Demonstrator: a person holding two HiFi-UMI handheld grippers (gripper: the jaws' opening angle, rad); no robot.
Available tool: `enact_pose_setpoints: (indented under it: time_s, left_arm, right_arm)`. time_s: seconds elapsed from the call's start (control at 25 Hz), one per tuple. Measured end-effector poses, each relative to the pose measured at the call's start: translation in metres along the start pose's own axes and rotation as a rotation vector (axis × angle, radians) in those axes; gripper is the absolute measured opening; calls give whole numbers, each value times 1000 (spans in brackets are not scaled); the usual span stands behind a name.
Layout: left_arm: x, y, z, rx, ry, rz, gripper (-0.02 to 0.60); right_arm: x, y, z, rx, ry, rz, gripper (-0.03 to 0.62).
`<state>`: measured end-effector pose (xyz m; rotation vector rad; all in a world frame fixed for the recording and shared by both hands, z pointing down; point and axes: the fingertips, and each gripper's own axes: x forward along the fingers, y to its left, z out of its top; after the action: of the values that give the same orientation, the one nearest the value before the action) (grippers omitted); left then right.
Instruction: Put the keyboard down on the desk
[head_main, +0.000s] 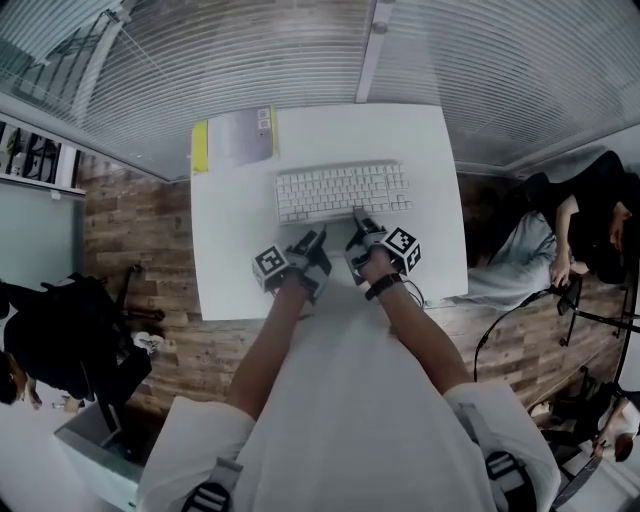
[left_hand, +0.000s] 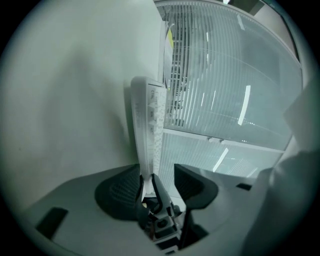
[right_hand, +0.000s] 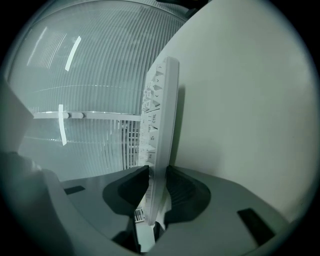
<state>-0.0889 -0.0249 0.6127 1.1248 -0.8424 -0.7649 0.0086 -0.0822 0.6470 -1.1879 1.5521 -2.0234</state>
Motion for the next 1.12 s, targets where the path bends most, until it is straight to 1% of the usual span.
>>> enact_pose_setpoints:
  time_s: [0.24, 0.4, 0.52, 0.64, 0.8, 0.92, 1.04, 1.12]
  left_arm:
    - [0, -7, 0, 3, 0, -18, 195]
    - [-4, -3, 1, -13, -8, -1, 195]
    - [-8, -6, 4, 1, -15, -16, 195]
    - [-7, -11, 8, 50, -14, -61, 204]
    - [-3, -13, 3, 41, -4, -58, 204]
    - [-1, -12, 2, 38, -4, -45, 204]
    - [-1, -11, 1, 35, 4, -35, 204]
    - [1, -15, 0, 71, 29, -33, 205]
  right_arm:
    - [2, -8, -1, -8, 5, -44, 111]
    - [1, -11, 1, -24, 10, -66, 110]
    - [0, -13, 1, -32, 18, -89, 109]
    - [1, -18, 1, -45, 39, -134, 110]
    - [0, -27, 1, -51, 53, -217, 117]
    - [0, -26, 1, -53, 58, -220, 117]
    - [1, -25, 1, -76, 82, -211, 116]
    - [1, -24, 0, -112, 116, -201, 117]
